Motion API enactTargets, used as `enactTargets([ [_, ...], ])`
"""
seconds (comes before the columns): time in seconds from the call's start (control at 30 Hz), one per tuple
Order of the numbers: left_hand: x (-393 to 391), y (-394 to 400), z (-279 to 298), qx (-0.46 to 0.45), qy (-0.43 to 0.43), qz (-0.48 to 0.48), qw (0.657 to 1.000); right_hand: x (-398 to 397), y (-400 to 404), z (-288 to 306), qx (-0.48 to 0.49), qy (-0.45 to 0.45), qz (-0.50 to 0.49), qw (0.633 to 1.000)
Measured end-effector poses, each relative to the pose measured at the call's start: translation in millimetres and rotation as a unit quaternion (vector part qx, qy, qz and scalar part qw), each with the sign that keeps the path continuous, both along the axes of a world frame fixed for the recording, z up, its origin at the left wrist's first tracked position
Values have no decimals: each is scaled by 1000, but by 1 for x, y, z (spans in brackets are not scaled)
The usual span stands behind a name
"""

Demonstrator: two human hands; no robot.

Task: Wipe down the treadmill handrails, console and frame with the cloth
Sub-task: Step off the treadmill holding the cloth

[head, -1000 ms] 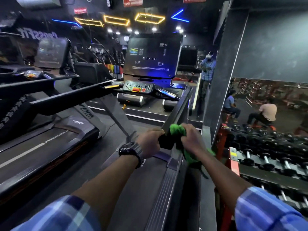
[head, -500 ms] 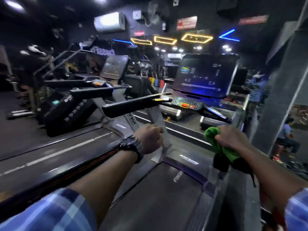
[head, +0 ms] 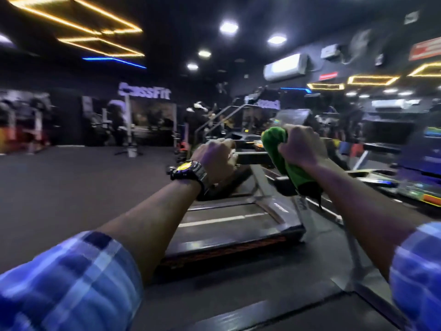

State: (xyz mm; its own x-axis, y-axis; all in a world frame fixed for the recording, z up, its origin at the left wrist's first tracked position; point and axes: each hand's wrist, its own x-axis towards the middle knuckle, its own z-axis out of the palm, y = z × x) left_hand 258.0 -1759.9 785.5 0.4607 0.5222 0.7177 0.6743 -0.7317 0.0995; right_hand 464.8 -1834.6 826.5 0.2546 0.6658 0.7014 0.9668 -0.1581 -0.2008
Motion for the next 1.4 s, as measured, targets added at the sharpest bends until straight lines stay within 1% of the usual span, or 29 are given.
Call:
enactTargets([
  [0.1, -73, 7, 7, 10, -24, 78, 997, -63, 43, 11, 34, 29, 108, 993],
  [0.17, -115, 5, 9, 17, -39, 140, 989, -100, 63, 12, 27, 53, 154, 986],
  [0.27, -174, -11, 12, 29, -69, 235, 969, -157, 84, 9, 6, 52, 220, 974],
  [0.33, -211, -30, 14, 34, -83, 290, 953, -199, 92, 5, 3, 58, 289, 955],
  [0.47, -293, -84, 10, 54, -112, 411, 903, -288, 86, -15, -13, 64, 414, 908],
  [0.57, -339, -135, -5, 56, -97, 483, 868, -338, 67, -29, -28, 41, 489, 871],
  [0.63, -364, -172, -15, 62, -87, 534, 839, -370, 52, -34, -33, 39, 530, 846],
  [0.73, -386, -217, -28, 52, -79, 590, 802, -409, 27, -40, -23, 24, 564, 825],
  [0.83, -400, -255, -33, 49, -71, 619, 780, -438, 10, -47, 10, 5, 594, 804],
  [0.97, -412, -292, -41, 49, -59, 661, 746, -464, -6, -58, -12, 18, 621, 783],
  [1.03, -415, -302, -49, 44, -59, 675, 734, -471, -11, -63, -24, 24, 632, 774],
  [1.13, -418, -310, -64, 25, -53, 689, 723, -485, -15, -75, -45, 33, 647, 761],
  [1.23, -425, -313, -72, 18, -39, 696, 717, -503, -15, -86, -34, 39, 657, 752],
  [1.4, -450, -313, -70, 23, -42, 696, 717, -527, -7, -83, -30, 35, 642, 766],
])
